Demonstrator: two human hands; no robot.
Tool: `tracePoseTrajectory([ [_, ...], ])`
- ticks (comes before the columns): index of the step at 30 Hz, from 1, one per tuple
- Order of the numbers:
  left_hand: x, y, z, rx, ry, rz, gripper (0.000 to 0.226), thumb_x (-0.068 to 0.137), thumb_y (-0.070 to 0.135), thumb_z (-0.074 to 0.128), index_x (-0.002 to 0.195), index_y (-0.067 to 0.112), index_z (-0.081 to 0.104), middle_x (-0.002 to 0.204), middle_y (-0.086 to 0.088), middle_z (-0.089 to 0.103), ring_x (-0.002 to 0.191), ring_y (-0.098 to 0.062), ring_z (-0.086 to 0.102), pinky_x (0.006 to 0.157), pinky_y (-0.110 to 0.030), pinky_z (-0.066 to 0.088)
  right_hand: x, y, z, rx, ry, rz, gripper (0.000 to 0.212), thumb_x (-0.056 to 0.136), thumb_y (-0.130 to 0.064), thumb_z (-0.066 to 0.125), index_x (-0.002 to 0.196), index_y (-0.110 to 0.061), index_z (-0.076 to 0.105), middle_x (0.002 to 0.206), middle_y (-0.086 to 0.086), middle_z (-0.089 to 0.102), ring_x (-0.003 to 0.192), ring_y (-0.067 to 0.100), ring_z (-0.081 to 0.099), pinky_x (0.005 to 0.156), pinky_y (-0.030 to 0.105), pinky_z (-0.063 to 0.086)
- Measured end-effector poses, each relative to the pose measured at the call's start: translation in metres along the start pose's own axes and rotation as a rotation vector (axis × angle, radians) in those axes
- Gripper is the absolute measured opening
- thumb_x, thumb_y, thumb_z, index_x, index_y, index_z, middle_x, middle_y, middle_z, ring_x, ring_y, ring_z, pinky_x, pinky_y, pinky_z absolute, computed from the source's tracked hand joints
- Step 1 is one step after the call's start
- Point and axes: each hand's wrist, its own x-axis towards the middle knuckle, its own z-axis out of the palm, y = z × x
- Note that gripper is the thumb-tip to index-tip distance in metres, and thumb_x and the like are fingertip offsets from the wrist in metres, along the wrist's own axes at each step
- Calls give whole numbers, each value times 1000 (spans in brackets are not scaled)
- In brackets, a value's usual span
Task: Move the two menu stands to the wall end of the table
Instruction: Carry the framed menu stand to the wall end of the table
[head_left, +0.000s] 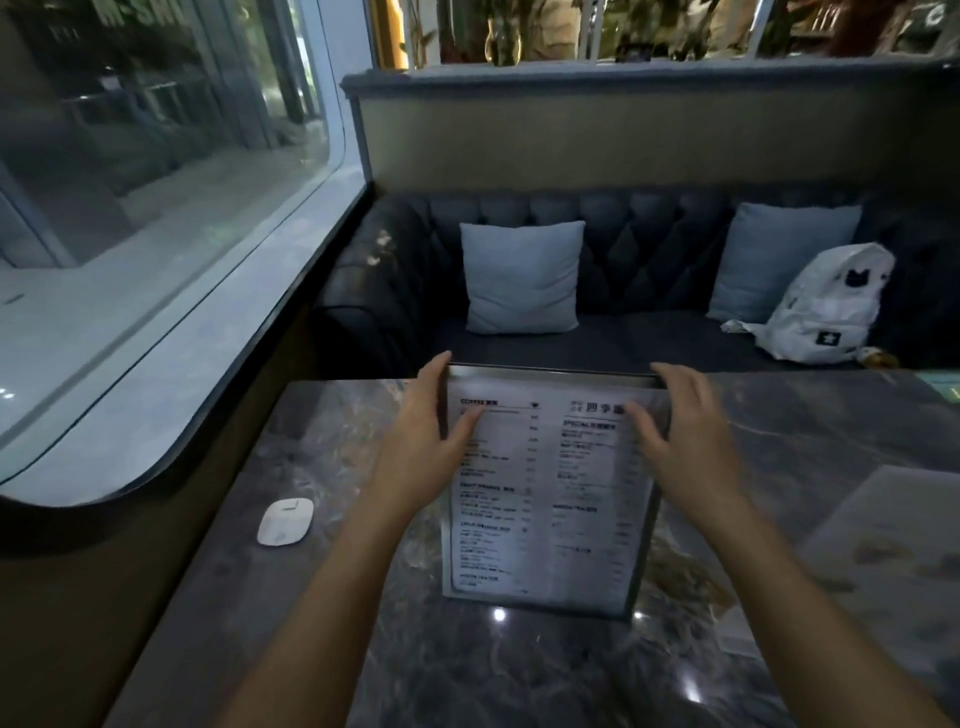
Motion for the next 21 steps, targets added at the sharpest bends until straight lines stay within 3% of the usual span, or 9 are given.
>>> tracePoseTrajectory([
  [2, -4, -9, 4, -183, 7, -86, 56, 86, 32, 58, 134, 31, 30, 118, 8, 57, 102, -8, 59, 86, -30, 51, -8, 6, 6, 179, 55, 78, 45, 88, -30, 53, 130, -20, 39, 124, 5, 49, 109, 17, 47, 90, 30, 37],
  [5, -14, -29, 9, -292, 25, -131, 32, 87, 32, 56, 118, 30, 50, 96, 5, 66, 87, -11, 65, 73, -31, 56, -27, 18, 15, 423, 106, 195, 34, 88, -39, 49, 120, -41, 40, 105, -14, 58, 87, -5, 56, 75, 20, 42],
  [7, -23, -45, 14, -325, 11, -155, 19, 88, 31, 54, 107, 29, 59, 91, 3, 69, 85, -12, 66, 72, -32, 55, -42, 30, 24, 468, 109, 246, 26, 89, -37, 47, 115, -36, 46, 98, -12, 60, 84, -10, 56, 69, 17, 43],
  [9, -33, -58, 19, -381, 13, -211, 12, 89, 25, 53, 95, 31, 63, 87, 2, 69, 82, -13, 66, 70, -31, 55, -55, 40, 33, 462, 83, 281, 13, 92, -31, 45, 101, -32, 54, 91, -10, 61, 81, -4, 57, 66, 21, 47],
  [13, -48, -76, 30, -516, 40, -349, 13, 87, 14, 57, 85, 24, 65, 79, 3, 69, 77, -14, 64, 62, -19, 54, -74, 55, 46, 444, 14, 403, 14, 93, -27, 46, 88, -25, 58, 83, -5, 62, 79, 16, 60, 69, 38, 48],
  [16, -56, -81, 35, -579, -8, -378, 11, 86, 10, 57, 89, 18, 63, 74, 7, 71, 71, -3, 65, 59, -14, 51, -77, 61, 52, 515, 43, 480, 18, 91, -25, 49, 77, -27, 60, 77, -5, 63, 73, 16, 58, 63, 33, 46],
  [21, -59, -86, 37, -669, -14, -433, 10, 87, 9, 55, 92, 15, 61, 85, -5, 65, 71, -3, 65, 60, -15, 51, -77, 69, 54, 766, 63, 641, 19, 87, -25, 56, 71, -23, 67, 65, -11, 69, 62, 3, 61, 54, 20, 49],
])
